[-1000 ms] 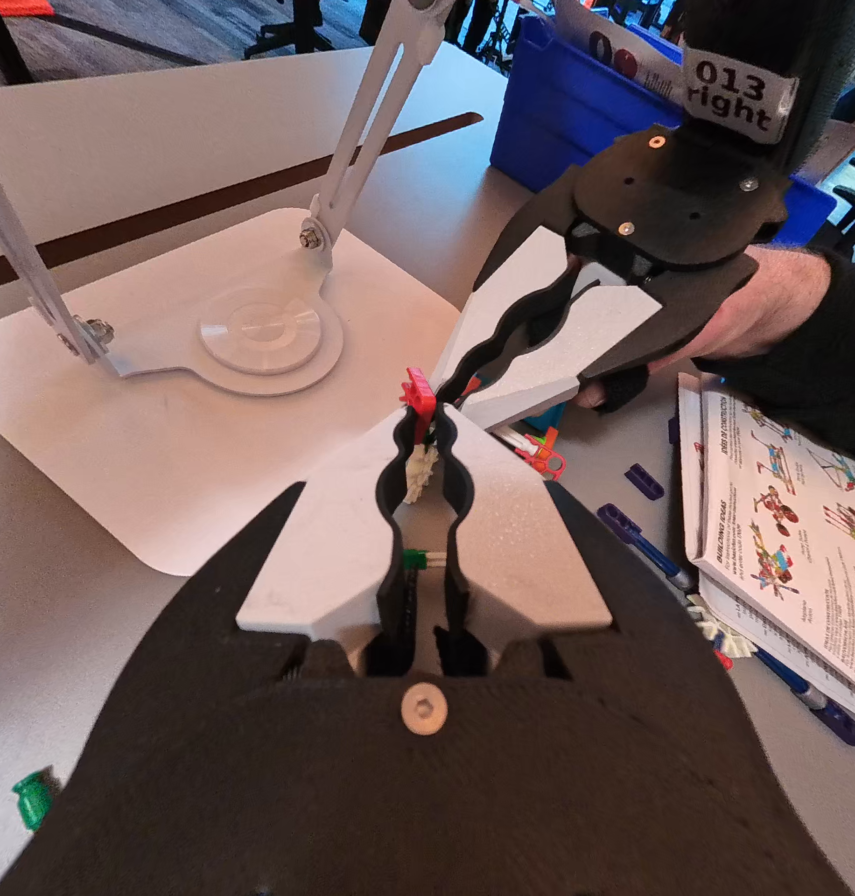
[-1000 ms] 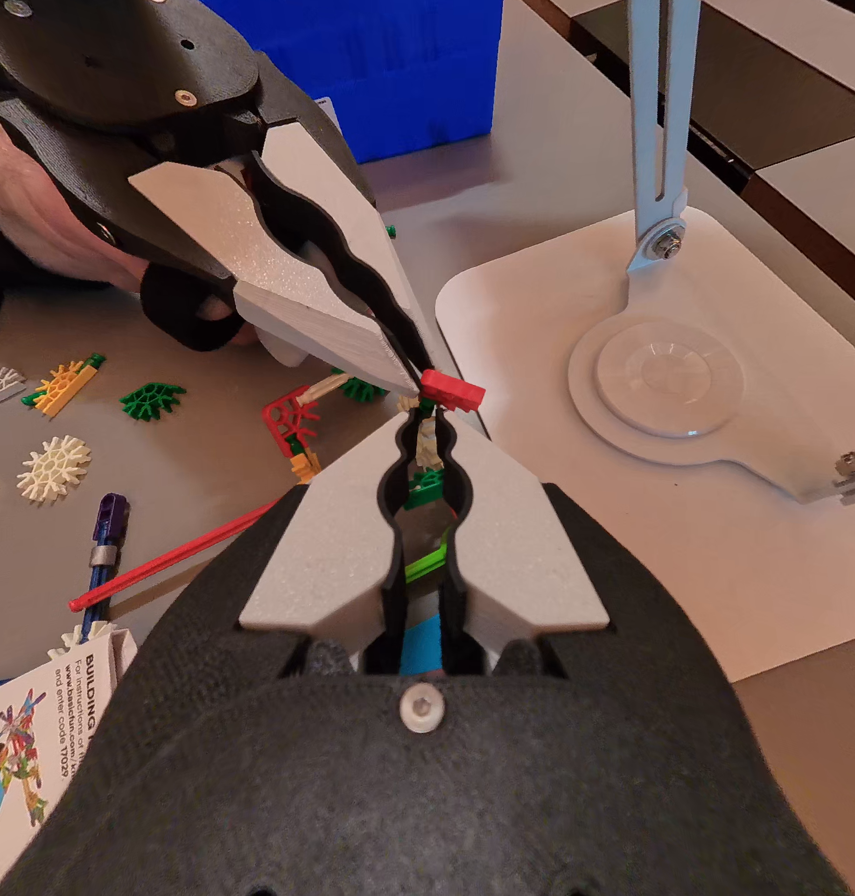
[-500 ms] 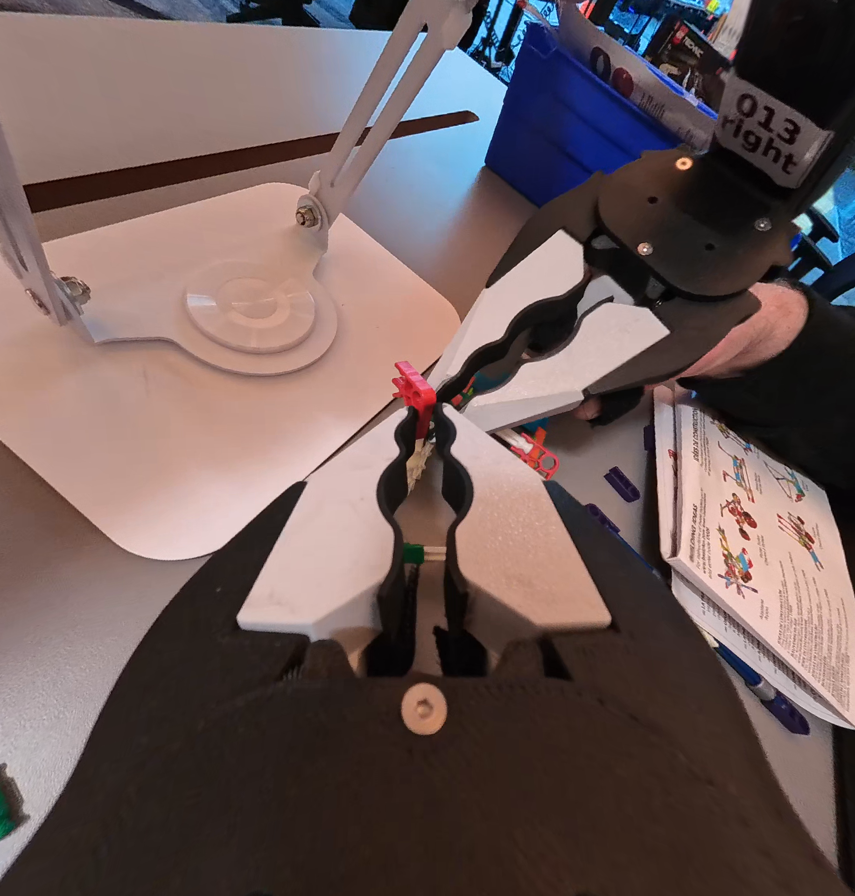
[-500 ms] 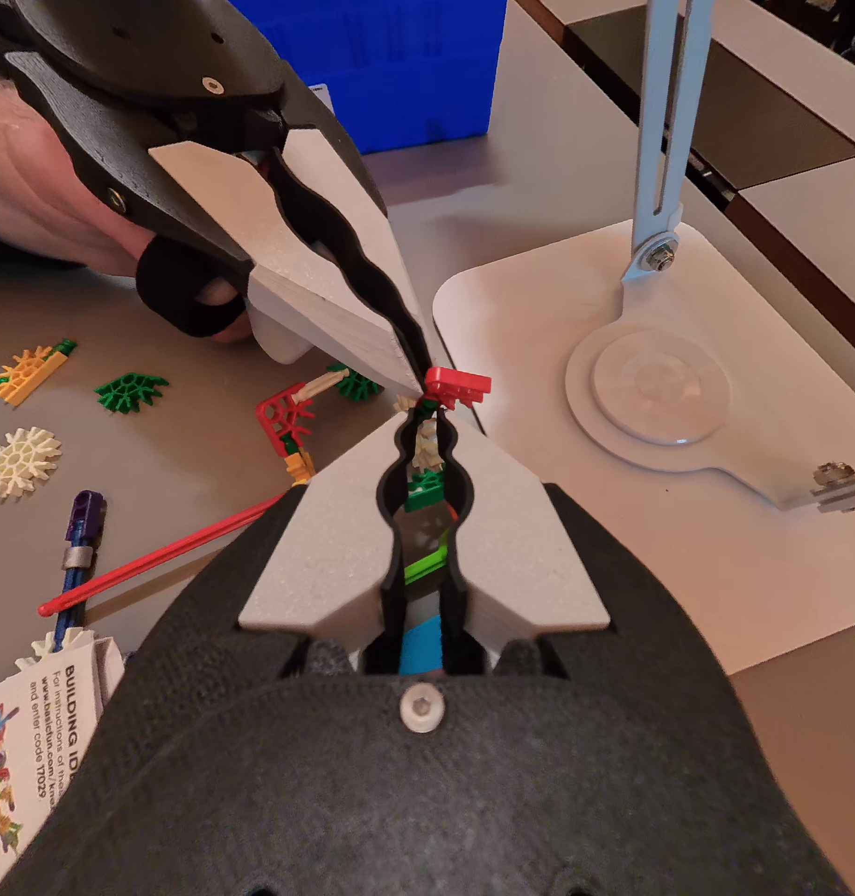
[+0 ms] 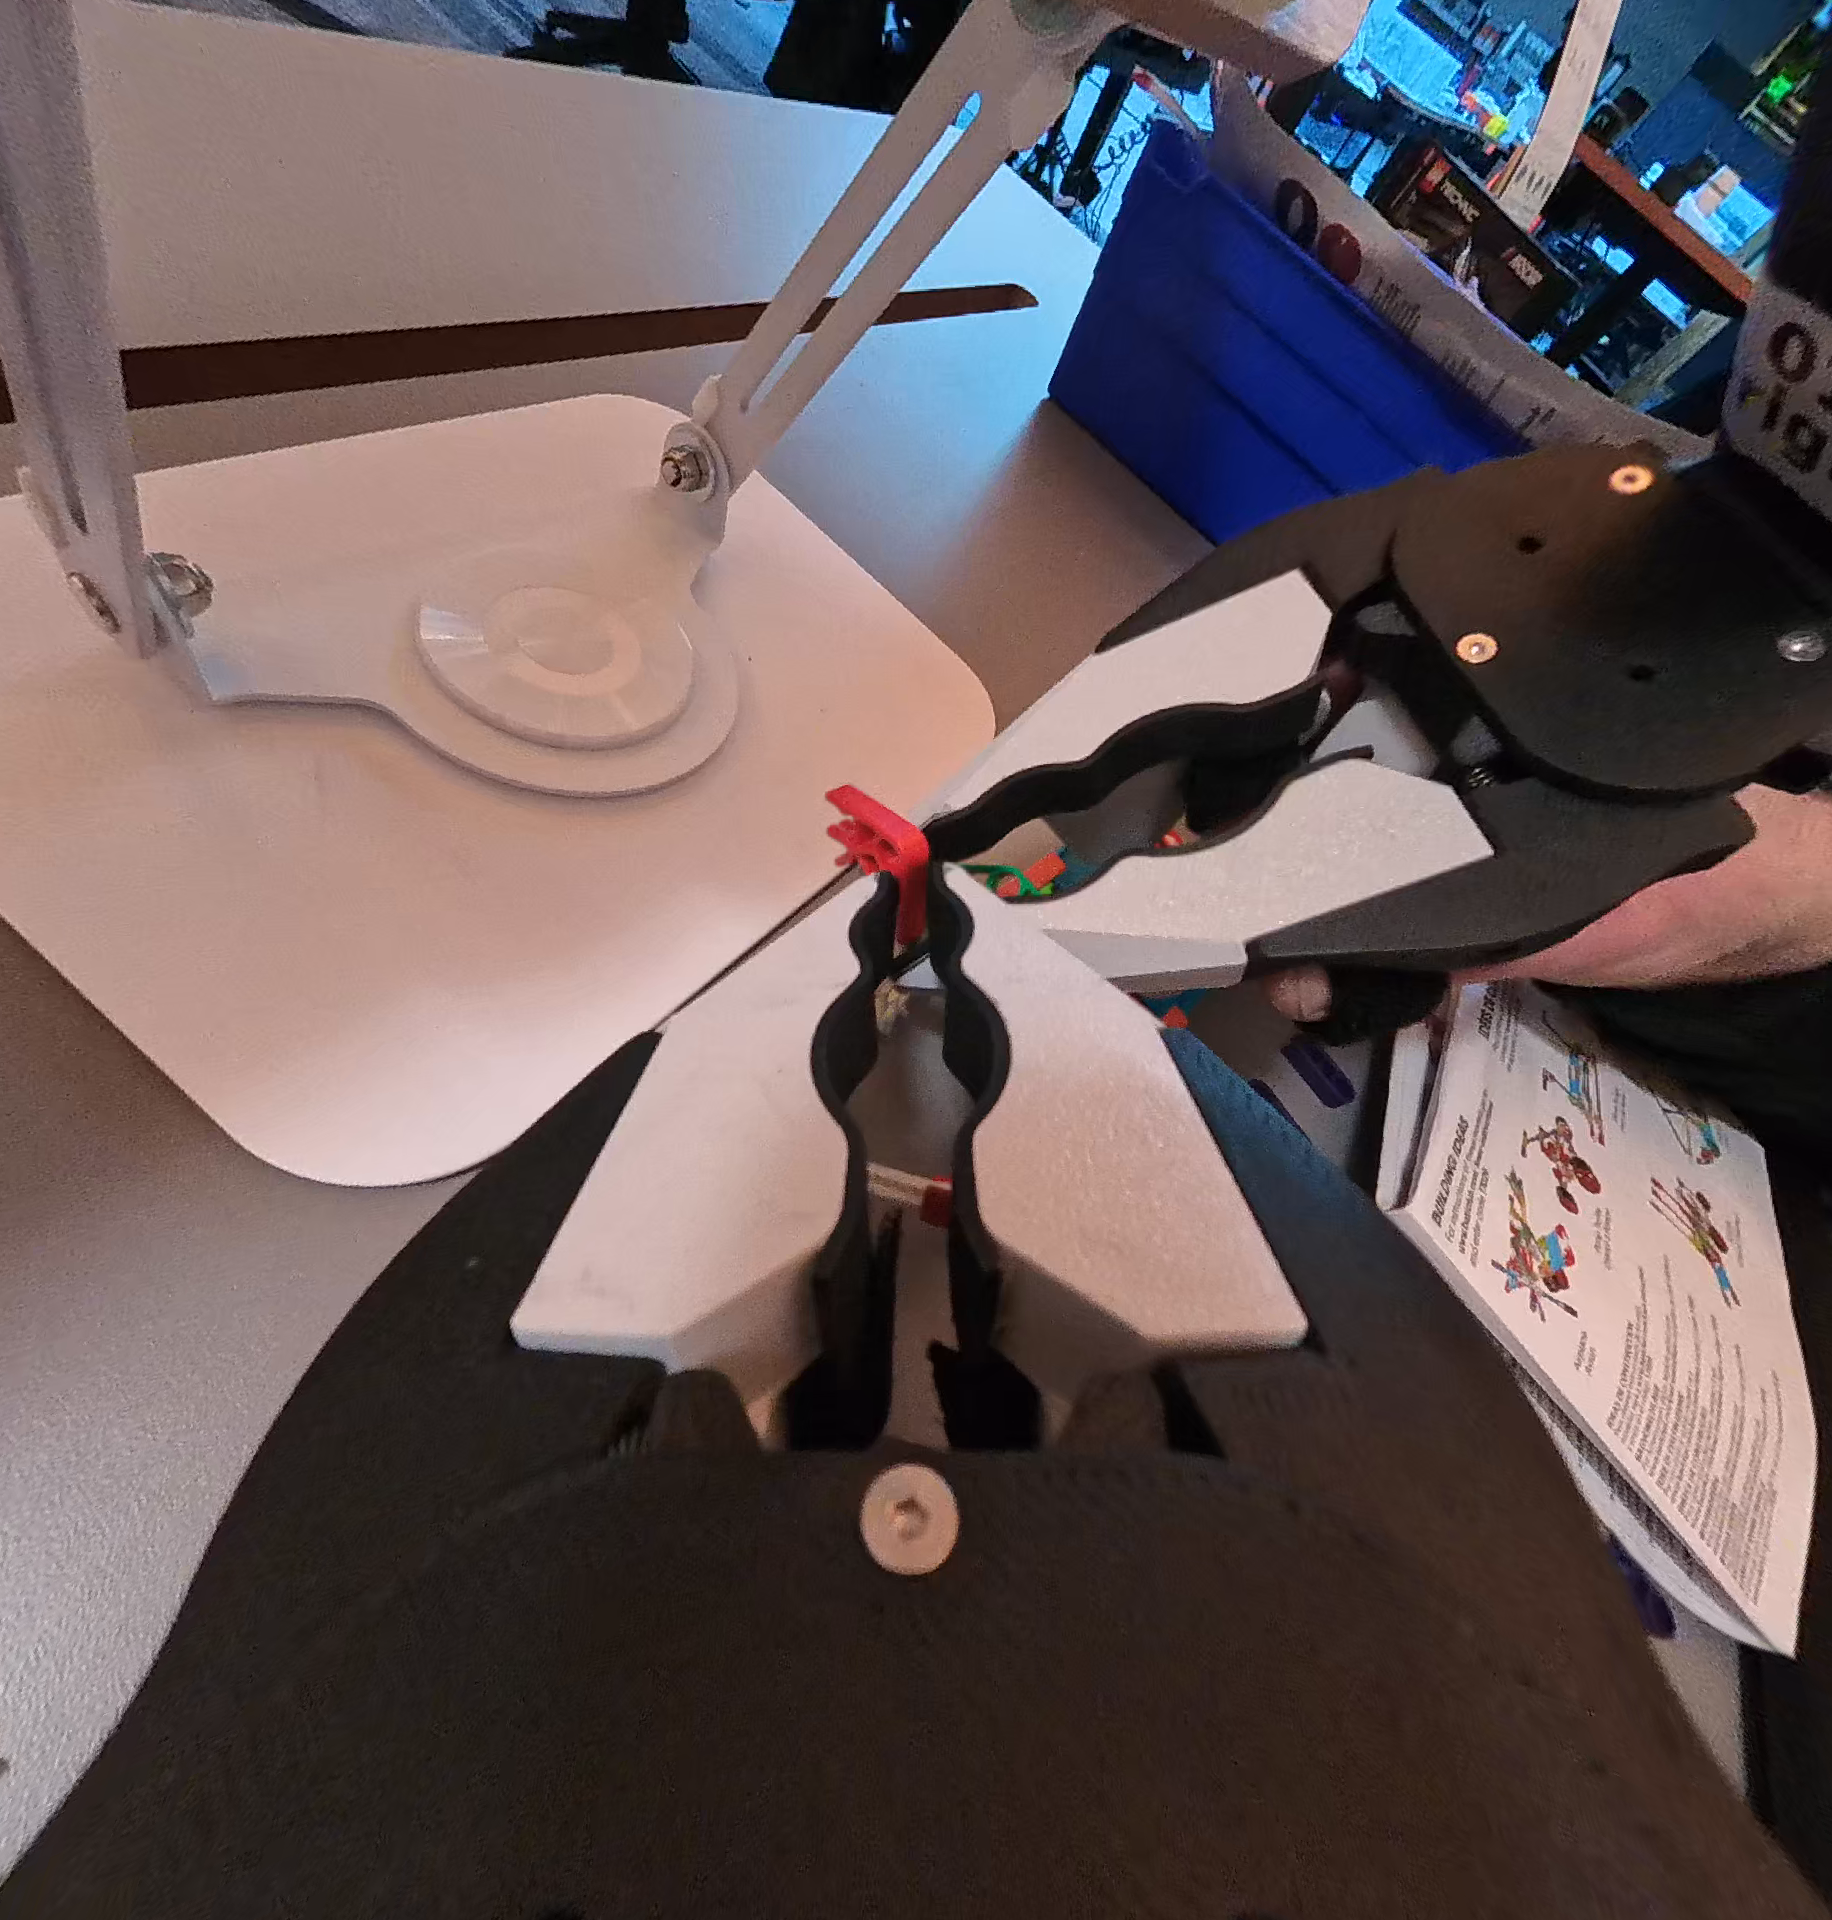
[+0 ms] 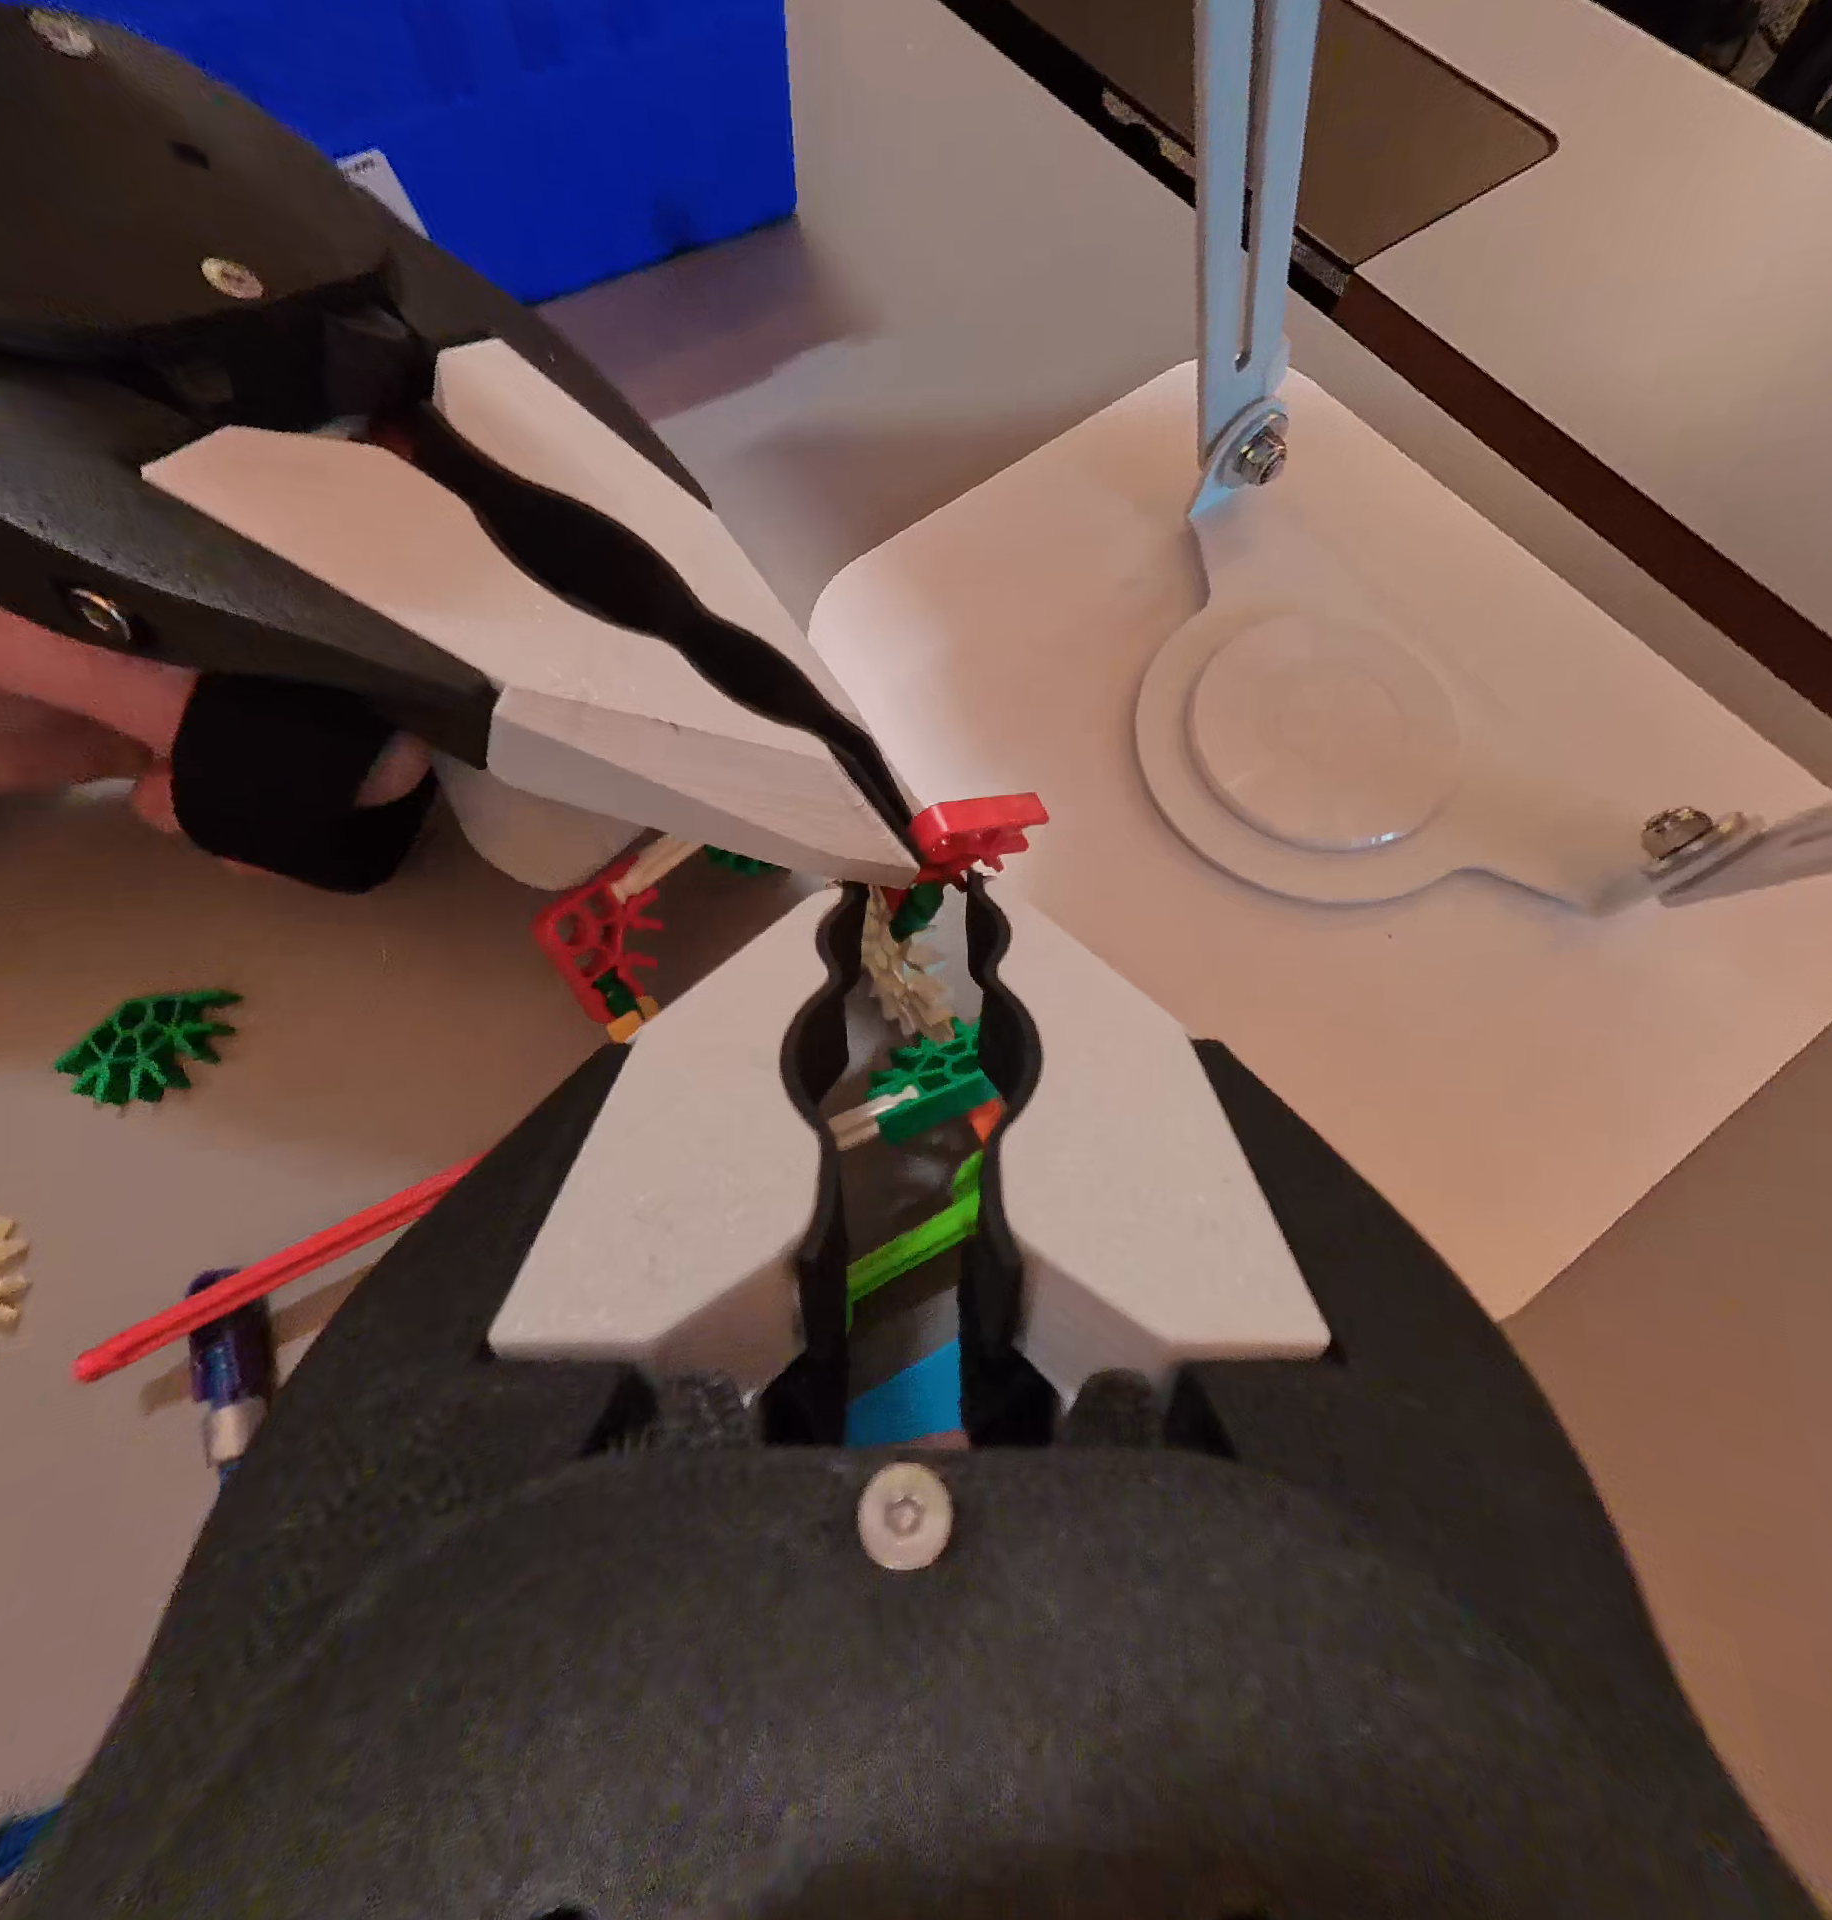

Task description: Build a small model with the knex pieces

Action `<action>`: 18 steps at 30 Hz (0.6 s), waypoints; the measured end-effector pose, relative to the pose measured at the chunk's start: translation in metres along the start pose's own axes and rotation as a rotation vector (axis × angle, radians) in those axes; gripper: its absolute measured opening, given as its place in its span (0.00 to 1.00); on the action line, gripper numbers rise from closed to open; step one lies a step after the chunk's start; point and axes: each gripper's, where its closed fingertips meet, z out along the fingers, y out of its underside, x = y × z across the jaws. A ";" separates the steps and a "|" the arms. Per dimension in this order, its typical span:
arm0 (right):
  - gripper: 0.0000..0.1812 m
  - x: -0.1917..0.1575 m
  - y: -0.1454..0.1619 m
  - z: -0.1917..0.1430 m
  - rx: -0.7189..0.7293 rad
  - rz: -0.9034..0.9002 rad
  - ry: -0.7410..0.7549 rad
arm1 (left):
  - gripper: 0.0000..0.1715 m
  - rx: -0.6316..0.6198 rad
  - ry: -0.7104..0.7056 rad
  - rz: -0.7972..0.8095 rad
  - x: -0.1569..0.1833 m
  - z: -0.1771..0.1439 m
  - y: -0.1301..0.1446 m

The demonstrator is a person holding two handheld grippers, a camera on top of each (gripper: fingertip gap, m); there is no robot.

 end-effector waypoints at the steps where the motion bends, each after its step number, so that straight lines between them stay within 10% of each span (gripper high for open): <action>1: 0.09 0.000 0.000 0.000 0.009 0.010 -0.002 | 0.02 0.000 -0.001 -0.001 0.000 0.000 0.000; 18: 0.05 0.000 0.001 -0.001 0.072 -0.024 -0.060 | 0.01 0.001 0.058 0.020 0.004 0.002 -0.001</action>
